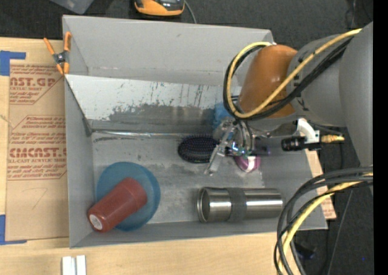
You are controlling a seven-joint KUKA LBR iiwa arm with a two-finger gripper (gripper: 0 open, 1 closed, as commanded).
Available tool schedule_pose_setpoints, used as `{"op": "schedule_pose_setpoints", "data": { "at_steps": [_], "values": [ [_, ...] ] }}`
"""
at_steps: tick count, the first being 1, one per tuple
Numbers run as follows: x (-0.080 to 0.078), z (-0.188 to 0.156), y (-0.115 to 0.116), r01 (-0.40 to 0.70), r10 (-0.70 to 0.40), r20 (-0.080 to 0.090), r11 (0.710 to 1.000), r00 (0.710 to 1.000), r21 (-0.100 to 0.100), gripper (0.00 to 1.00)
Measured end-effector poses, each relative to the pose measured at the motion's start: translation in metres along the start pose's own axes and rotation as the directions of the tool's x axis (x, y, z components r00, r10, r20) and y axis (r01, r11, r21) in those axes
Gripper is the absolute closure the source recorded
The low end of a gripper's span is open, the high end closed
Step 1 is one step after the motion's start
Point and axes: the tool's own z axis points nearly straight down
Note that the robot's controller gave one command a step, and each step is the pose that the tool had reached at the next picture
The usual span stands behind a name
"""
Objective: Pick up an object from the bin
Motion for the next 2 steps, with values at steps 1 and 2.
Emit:
{"op": "schedule_pose_setpoints", "data": {
  "at_steps": [1,2],
  "values": [
    [-0.013,0.049,-0.001,0.003,-0.003,0.005,1.000,1.000,-0.002,0.00],
    [0.001,0.044,0.014,-0.146,0.147,0.028,0.989,0.989,-0.015,1.00]
  ]
}}
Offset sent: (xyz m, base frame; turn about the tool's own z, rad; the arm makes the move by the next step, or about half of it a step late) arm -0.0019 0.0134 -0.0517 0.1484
